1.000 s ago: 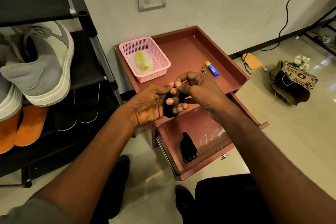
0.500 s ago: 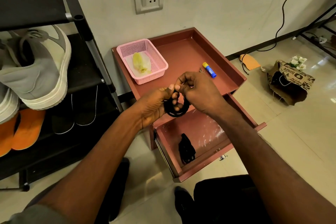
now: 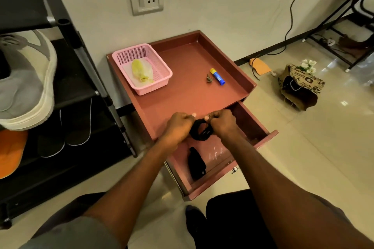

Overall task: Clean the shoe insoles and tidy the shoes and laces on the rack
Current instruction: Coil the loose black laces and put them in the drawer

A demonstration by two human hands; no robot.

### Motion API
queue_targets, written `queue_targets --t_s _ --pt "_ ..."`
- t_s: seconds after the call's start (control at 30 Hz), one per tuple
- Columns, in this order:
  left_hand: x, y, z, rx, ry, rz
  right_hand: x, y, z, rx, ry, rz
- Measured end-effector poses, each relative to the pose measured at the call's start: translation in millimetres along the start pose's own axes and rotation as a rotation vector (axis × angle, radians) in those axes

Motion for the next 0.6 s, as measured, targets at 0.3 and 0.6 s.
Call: queue_targets --t_s 0.3,0.6 --pt "8.6 29.6 -18.4 -1.062 0.175 0.126 -48.5 17.5 96.3 -0.074 0.340 0.079" --pt "-0.9 17.5 -17.3 -1.114 0.113 0.026 -73.2 32.2 126.1 0.316 0.338 0.095"
Point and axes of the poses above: each hand's wrist, its own x-axis away from the middle knuckle, its own y-axis out of the palm, z = x × y, the point moved 2 cm from there along -x, towards the middle knuckle, and after that the axes turned 15 degrees about -z, right-handed, at the moved point
